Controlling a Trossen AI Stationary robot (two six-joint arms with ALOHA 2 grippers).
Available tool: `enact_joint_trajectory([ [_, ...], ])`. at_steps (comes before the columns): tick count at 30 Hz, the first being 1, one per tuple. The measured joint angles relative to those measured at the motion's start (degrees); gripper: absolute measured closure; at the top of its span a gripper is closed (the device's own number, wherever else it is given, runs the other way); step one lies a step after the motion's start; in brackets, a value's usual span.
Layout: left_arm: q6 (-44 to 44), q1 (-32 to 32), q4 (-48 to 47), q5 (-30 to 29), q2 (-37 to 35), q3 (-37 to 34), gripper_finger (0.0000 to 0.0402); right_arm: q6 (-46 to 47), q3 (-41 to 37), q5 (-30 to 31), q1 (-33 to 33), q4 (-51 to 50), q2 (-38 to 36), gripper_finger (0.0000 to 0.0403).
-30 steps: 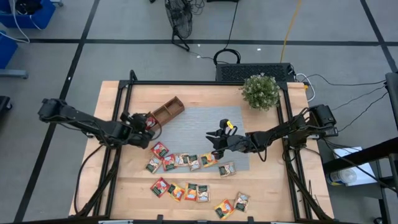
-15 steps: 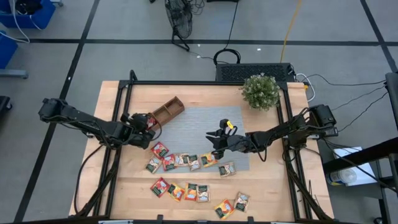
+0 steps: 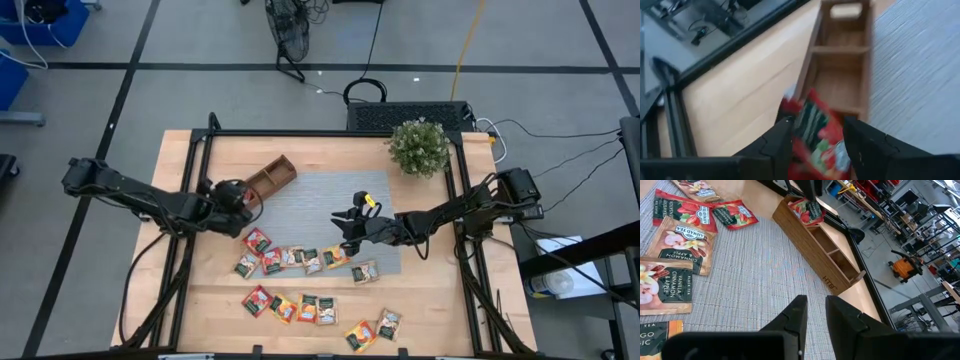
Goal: Pick & Place Tea
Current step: Put the red tea bag into the left section of the wooden organizer
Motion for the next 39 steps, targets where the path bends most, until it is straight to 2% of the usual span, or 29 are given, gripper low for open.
enact_joint_trajectory([
  [5, 9.70, 0.01, -0.97, 0.02, 0.00, 8.05, 0.0225, 0.00, 0.00, 0.00, 0.00, 0.00, 0.00, 0.0344],
  [9, 9.59, 2.16, -4.76, 1.65, 0.00, 15.56, 0.0224, -0.02, 0.00, 0.00, 0.01, -0.02, 0.00, 0.0344],
  [14, 7.97, 12.89, -13.35, 21.04, 2.96, 26.26, 0.0230, -1.31, 0.02, 0.00, 0.01, -0.02, 0.00, 0.0344],
  [18, 11.39, 20.96, -21.18, 28.57, 10.54, 32.50, 0.0266, -1.46, 0.04, 0.00, 0.00, 0.00, 0.00, 0.0344],
  [21, 17.14, 24.33, -23.87, 33.75, 17.34, 33.87, 0.0309, -1.32, 0.04, 0.00, 0.00, 0.00, 0.00, 0.0344],
  [24, 20.65, 25.06, -24.36, 34.45, 22.77, 33.49, 0.0368, -1.05, 0.04, 0.00, 0.00, -0.01, 0.02, 0.0344],
  [26, 21.16, 25.14, -24.58, 34.57, 25.81, 33.46, 0.0392, -1.07, 0.04, 0.00, 0.00, -0.02, 0.02, 0.0344],
  [31, 21.53, 24.46, -24.53, 36.49, 29.76, 33.44, 0.0398, -1.39, 0.04, -0.01, 0.00, -0.03, 0.02, 0.0344],
  [39, 18.65, 23.05, -23.53, 36.50, 31.25, 32.21, 0.0399, -1.49, 0.04, 0.00, 0.00, -0.11, 0.02, 0.0344],
])
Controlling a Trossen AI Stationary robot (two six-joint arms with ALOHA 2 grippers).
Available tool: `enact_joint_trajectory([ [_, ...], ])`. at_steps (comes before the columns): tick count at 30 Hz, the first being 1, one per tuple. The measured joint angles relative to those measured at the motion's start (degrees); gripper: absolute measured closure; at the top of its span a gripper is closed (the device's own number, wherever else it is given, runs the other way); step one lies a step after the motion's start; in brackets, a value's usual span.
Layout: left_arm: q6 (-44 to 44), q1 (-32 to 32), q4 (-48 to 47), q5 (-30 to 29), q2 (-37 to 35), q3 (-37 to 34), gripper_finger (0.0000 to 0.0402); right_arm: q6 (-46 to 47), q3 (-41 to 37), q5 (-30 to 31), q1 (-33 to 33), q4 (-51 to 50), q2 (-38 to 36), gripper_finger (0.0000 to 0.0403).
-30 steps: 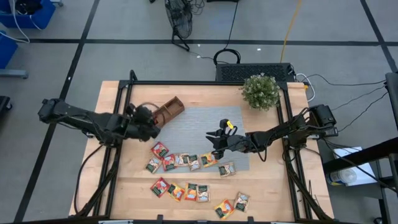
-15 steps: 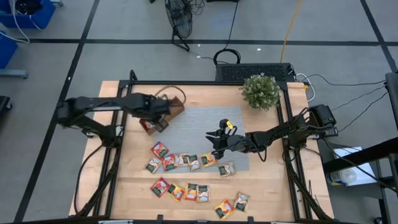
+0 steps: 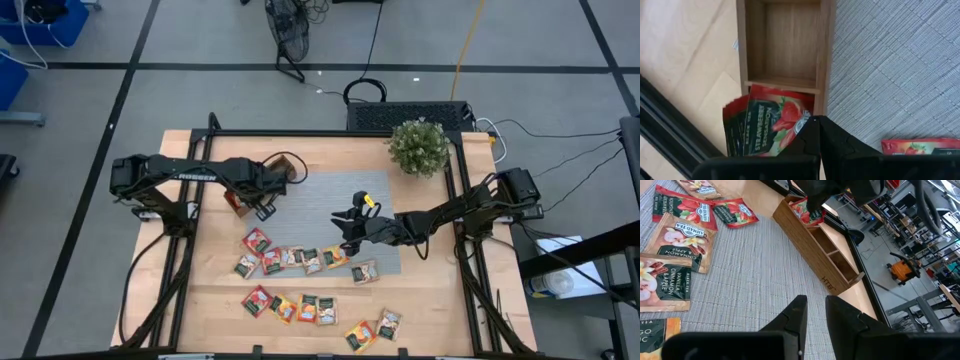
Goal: Pick & Place Tea
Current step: Put the red tea bag into the left section of the wooden organizer
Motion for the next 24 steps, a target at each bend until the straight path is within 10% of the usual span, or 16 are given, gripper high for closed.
enact_joint_trajectory([
  [24, -2.87, -0.34, 7.18, -0.34, -0.15, -9.70, 0.0401, 0.02, 0.00, 0.00, 0.00, -0.79, 0.00, 0.0344],
])
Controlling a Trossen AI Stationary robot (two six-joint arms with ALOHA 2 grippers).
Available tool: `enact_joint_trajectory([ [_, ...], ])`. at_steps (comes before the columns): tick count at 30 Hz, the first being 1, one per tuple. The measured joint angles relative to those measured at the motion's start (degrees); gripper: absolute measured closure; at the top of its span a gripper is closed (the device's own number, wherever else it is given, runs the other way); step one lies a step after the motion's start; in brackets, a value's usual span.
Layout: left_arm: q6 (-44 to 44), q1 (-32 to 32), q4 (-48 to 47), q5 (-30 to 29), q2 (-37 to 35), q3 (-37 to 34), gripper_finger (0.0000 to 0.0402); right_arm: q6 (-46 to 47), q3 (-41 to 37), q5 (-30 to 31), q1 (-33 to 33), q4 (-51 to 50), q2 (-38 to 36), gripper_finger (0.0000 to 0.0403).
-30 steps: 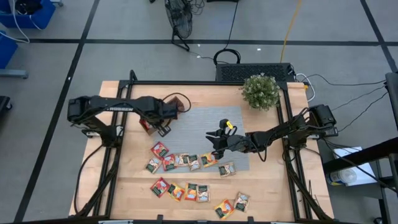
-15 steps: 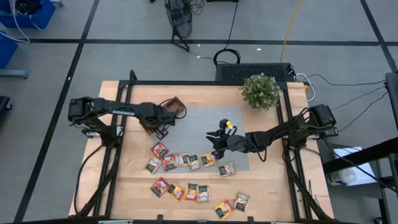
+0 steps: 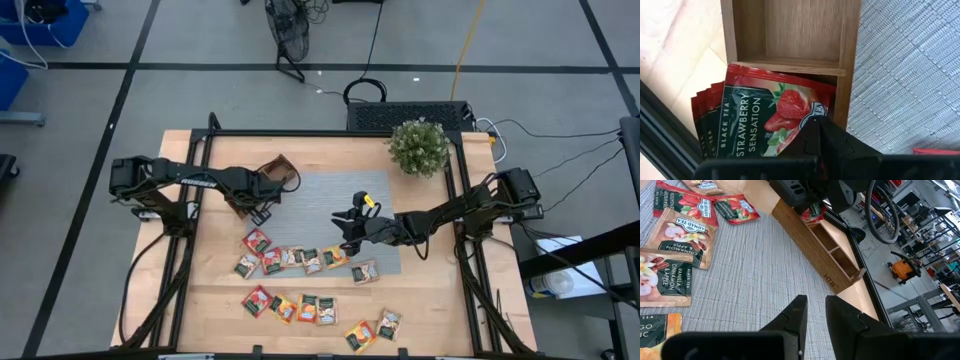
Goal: Pick & Place Tea
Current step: Put the red tea bag into the left section of the wooden organizer
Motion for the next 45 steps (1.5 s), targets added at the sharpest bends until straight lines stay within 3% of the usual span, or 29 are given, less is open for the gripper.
enact_joint_trajectory([
  [26, -3.28, 1.10, 4.03, -0.07, -0.13, -4.98, 0.0401, -0.02, 0.00, 0.00, 0.00, 0.00, 0.00, 0.0344],
  [33, -5.12, 0.12, 2.04, -1.18, -0.04, -4.84, 0.0401, 0.04, 0.00, 0.00, 0.00, 0.02, 0.00, 0.0344],
  [39, -8.96, -1.87, -5.51, -6.64, 0.00, -0.99, 0.0401, 0.13, 0.00, 0.00, 0.00, 0.22, 0.00, 0.0344],
  [45, -10.40, -3.58, -9.13, -7.27, -0.02, 1.91, 0.0401, 0.15, 0.00, 0.00, 0.00, 0.22, 0.00, 0.0344],
])
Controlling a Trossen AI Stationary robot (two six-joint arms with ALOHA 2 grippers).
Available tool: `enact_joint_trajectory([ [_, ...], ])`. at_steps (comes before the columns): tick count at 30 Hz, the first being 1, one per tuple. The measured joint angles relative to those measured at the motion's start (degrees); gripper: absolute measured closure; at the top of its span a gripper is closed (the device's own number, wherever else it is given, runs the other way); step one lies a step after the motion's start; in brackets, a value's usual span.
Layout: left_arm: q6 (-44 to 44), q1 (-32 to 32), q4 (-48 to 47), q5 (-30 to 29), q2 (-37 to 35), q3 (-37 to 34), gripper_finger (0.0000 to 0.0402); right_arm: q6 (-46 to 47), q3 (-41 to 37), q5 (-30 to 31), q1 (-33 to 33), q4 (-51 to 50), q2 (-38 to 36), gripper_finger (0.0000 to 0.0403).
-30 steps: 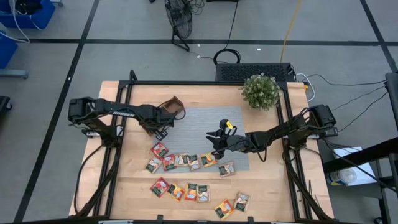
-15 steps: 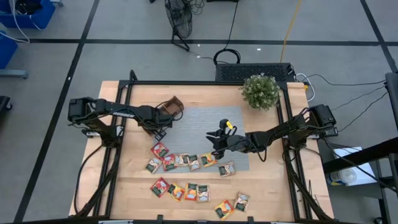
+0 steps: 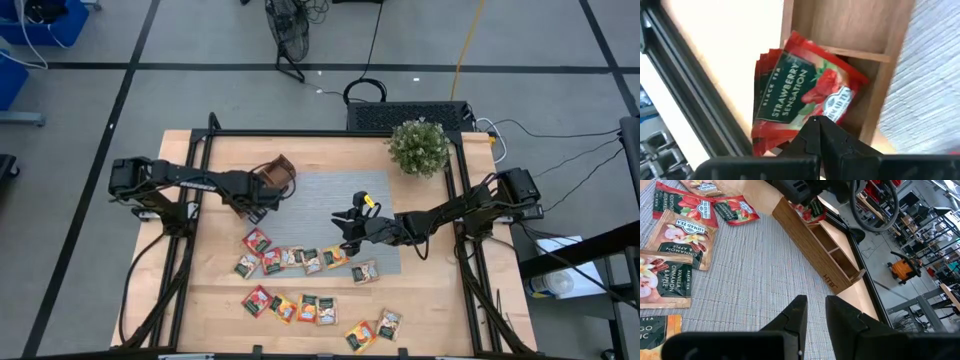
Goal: Pick & Place Tea
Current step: Put the red tea bag into the left section of the wooden organizer
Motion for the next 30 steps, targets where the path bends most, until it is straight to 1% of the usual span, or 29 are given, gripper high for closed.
enact_joint_trajectory([
  [6, -1.09, -1.26, -1.87, -0.05, 0.00, 0.08, 0.0391, 0.02, 0.00, 0.00, 0.00, 0.00, 0.00, 0.0344],
  [8, -1.30, -1.92, -2.00, -0.87, -0.03, 0.08, 0.0387, 0.02, 0.00, 0.00, 0.00, 0.00, 0.00, 0.0344],
  [10, -1.87, -3.10, -1.76, -3.50, -1.27, 0.08, 0.0386, 0.02, 0.00, 0.00, 0.02, 0.00, 0.00, 0.0344],
  [13, -1.79, -6.03, -0.13, -9.66, -5.17, 0.23, 0.0392, 0.60, 0.00, 0.00, 0.02, 0.02, 0.00, 0.0344],
  [15, -1.49, -9.06, 2.41, -13.79, -9.33, 0.25, 0.0398, 1.54, 0.00, 0.01, 0.02, 0.00, 0.00, 0.0344],
  [17, 0.42, -12.66, 6.52, -16.56, -13.88, 0.05, 0.0395, 2.60, 0.00, 0.07, 0.03, -0.59, 0.00, 0.0344],
  [21, 8.35, -19.88, 19.87, -17.73, -22.10, -1.93, 0.0379, 3.67, 0.00, -0.35, 0.41, -1.14, 0.00, 0.0344],
  [23, 13.61, -22.96, 27.79, -17.68, -25.49, -3.66, 0.0375, 3.98, 0.00, -4.56, 0.49, -0.87, 0.00, 0.0344],
  [26, 20.37, -26.83, 38.71, -17.70, -30.25, -6.91, 0.0375, 6.52, 0.00, -14.65, 0.03, 0.15, 0.00, 0.0343],
  [28, 22.19, -28.64, 45.25, -17.60, -33.26, -9.74, 0.0376, 8.85, 0.00, -19.98, -0.41, 1.00, 0.00, 0.0340],
  [30, 20.92, -29.63, 47.29, -16.64, -35.58, -12.51, 0.0373, 10.12, 0.00, -22.62, -0.69, 1.45, 0.00, 0.0334],
])
